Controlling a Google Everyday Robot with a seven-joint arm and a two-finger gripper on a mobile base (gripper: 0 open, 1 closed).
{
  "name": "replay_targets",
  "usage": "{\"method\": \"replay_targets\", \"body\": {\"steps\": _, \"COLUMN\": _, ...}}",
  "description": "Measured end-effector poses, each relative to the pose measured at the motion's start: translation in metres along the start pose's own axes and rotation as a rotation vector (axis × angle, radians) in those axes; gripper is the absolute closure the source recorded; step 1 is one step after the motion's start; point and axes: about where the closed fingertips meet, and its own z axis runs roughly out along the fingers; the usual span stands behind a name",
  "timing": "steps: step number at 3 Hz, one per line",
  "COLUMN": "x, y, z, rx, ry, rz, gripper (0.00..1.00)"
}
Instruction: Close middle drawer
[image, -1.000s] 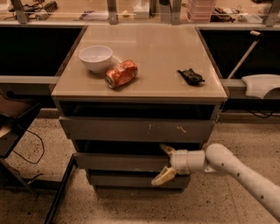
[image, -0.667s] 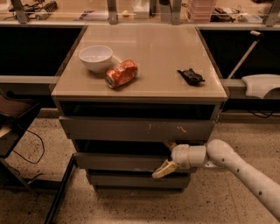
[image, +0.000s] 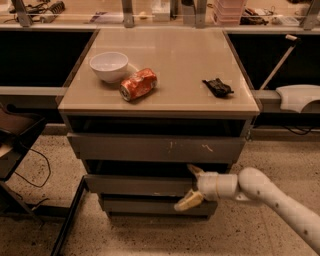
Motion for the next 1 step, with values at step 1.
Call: {"method": "replay_targets", "body": {"steps": 1, "x": 0.0372, "y": 0.0248, "z": -0.0477, "rx": 0.154, "ry": 0.065, "rz": 0.108, "gripper": 0.0}}
